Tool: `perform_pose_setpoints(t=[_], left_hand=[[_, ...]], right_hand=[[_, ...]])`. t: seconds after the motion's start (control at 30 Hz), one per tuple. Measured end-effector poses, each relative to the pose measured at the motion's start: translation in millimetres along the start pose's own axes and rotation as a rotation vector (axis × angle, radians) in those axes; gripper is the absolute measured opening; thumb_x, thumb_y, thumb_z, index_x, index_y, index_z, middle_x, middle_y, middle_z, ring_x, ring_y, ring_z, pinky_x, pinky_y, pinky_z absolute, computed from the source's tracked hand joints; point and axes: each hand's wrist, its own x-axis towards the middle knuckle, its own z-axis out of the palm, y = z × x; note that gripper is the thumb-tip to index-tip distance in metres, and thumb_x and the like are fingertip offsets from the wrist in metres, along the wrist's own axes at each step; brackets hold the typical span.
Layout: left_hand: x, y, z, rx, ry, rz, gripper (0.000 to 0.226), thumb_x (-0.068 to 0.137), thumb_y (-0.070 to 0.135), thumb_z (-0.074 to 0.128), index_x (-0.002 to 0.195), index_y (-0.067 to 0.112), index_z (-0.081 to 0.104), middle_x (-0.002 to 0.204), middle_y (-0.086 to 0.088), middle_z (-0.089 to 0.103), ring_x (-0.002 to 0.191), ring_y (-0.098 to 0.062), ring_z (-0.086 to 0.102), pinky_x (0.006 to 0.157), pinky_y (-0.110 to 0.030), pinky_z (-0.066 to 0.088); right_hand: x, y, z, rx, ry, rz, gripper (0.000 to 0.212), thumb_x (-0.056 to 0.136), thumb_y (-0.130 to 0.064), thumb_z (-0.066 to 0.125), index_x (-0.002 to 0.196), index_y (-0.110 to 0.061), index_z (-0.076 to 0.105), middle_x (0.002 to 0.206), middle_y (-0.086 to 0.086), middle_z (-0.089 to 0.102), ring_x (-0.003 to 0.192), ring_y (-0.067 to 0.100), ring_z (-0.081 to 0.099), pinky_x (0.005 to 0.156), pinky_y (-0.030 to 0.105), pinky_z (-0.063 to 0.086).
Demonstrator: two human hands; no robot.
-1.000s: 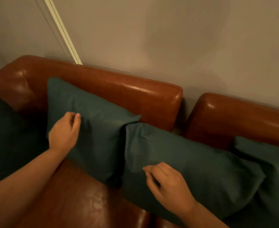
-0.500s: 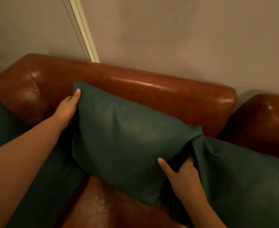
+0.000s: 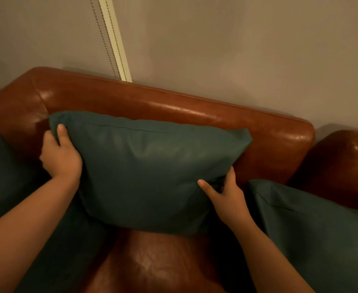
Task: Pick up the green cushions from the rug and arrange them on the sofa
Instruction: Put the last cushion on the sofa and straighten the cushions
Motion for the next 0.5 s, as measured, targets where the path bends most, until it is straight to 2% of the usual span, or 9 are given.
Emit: perform_pose_setpoints(t=[0.07,0.13,0.2,0.23,0.3,0.33,0.4,0.5], left_hand=[[0,7,5,-0.037,-0.048,-0.024,0.050,0.099,0.046,0.031,0.119,0.003,0.048,0.125,-0.024,0.054,0.116,-0.041,0.050,0.094,-0.045,0.037],[-1,11,4,-0.067,-0.044,0.001,0.055,0.099,0.043,0.034,0.132,0.000,0.039,0.137,-0.024,0.044,0.126,-0.038,0.042,0.101,-0.041,0.032],[-14,11,-5,-0.005,0.005,0.170,0.064,0.097,0.044,0.036,0.142,-0.001,0.027,0.147,-0.023,0.030,0.136,-0.036,0.030,0.109,-0.038,0.023],[-21,11,-11,0.037,0.000,0.296,0.068,0.096,0.046,0.036,0.145,0.000,0.023,0.151,-0.022,0.025,0.140,-0.034,0.024,0.112,-0.039,0.018],[-36,11,-18,0.121,-0.078,0.554,0.071,0.094,0.049,0.036,0.148,0.006,0.019,0.155,-0.017,0.021,0.144,-0.031,0.017,0.115,-0.042,0.011],[-42,11,-19,0.157,-0.136,0.662,0.071,0.092,0.050,0.037,0.148,0.009,0.020,0.156,-0.015,0.021,0.144,-0.029,0.016,0.115,-0.043,0.008],[-55,10,-17,0.220,-0.235,0.847,0.069,0.089,0.051,0.037,0.145,0.012,0.028,0.153,-0.013,0.028,0.143,-0.027,0.019,0.115,-0.046,0.008],[-65,6,-11,0.285,-0.257,0.995,0.062,0.089,0.051,0.036,0.140,0.016,0.041,0.146,-0.010,0.042,0.139,-0.026,0.029,0.114,-0.048,0.009]], right_hand=[[-1,-1,1,-0.004,0.013,0.013,0.096,0.080,-0.038,0.073,0.152,-0.029,0.010,0.143,-0.003,0.047,0.128,0.018,0.048,0.099,0.025,0.041],[-12,-2,9,-0.064,0.126,-0.023,0.102,0.082,-0.040,0.069,0.152,-0.025,-0.003,0.156,0.003,0.025,0.140,0.018,0.029,0.112,0.025,0.027],[-29,-3,20,-0.286,0.277,-0.184,0.098,0.087,-0.042,0.060,0.150,-0.022,-0.013,0.161,0.004,0.000,0.146,0.017,0.006,0.115,0.024,0.012],[-35,-3,25,-0.415,0.333,-0.293,0.093,0.091,-0.039,0.057,0.150,-0.021,-0.013,0.160,0.008,-0.005,0.147,0.021,0.000,0.116,0.032,0.012],[-38,1,29,-0.601,0.419,-0.464,0.081,0.093,-0.030,0.054,0.151,-0.016,-0.001,0.157,0.020,-0.003,0.146,0.032,0.000,0.116,0.050,0.014],[-37,2,29,-0.662,0.457,-0.527,0.073,0.093,-0.030,0.051,0.151,-0.014,0.008,0.156,0.024,0.001,0.145,0.035,0.002,0.115,0.055,0.013],[-33,3,29,-0.745,0.500,-0.662,0.061,0.094,-0.037,0.044,0.147,-0.013,0.025,0.153,0.027,0.010,0.145,0.038,0.007,0.114,0.059,0.010],[-21,-2,40,-0.821,0.436,-0.827,0.058,0.094,-0.048,0.041,0.142,-0.015,0.035,0.153,0.022,0.017,0.145,0.035,0.011,0.114,0.059,0.008]])
